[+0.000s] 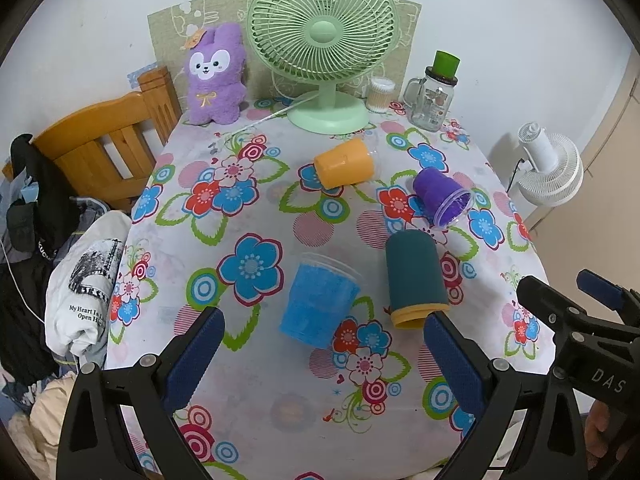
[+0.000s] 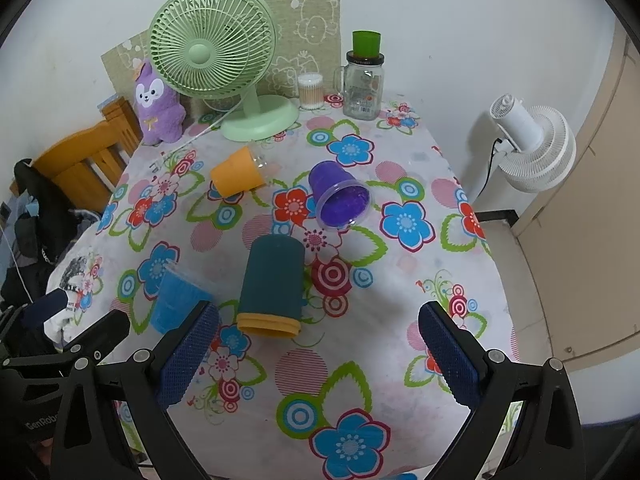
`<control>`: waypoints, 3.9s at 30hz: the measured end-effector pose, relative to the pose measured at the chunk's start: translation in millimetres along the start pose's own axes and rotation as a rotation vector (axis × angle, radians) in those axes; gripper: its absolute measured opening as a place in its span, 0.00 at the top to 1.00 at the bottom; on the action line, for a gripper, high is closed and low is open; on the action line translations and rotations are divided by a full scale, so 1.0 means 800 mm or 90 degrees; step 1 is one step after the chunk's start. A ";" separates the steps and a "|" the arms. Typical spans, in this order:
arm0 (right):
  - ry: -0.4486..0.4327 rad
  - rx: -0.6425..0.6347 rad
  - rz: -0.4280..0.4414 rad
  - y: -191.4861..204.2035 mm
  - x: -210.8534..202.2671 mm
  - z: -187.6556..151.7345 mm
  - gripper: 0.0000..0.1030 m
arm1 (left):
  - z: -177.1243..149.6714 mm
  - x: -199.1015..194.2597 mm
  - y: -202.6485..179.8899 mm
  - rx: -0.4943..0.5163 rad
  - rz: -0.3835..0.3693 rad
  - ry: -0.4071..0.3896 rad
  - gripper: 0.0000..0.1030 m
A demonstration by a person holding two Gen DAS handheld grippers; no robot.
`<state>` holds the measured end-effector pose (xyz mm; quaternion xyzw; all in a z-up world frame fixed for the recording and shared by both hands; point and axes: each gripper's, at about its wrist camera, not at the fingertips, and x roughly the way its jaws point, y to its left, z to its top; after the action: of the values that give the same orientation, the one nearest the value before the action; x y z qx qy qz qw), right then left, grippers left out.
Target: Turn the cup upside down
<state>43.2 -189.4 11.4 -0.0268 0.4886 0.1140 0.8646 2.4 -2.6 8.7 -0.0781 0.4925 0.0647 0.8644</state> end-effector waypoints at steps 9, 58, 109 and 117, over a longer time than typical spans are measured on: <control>-0.001 -0.002 -0.003 0.000 0.002 0.000 0.02 | -0.001 0.002 -0.002 0.000 0.000 0.003 0.02; 0.120 -0.033 -0.015 0.021 0.152 0.021 0.02 | 0.003 0.199 0.007 0.052 -0.024 0.166 0.35; -0.029 -0.041 0.070 0.092 0.067 -0.029 0.02 | -0.060 0.070 0.080 0.045 -0.017 0.103 0.10; -0.083 0.025 0.017 0.120 0.072 -0.081 0.02 | -0.078 0.085 0.101 0.152 -0.036 0.110 0.10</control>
<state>-3.7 -96.2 -65.1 0.0044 0.4335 0.1176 0.8934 -30.9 66.3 -87.1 0.0066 0.5671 -0.0255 0.8232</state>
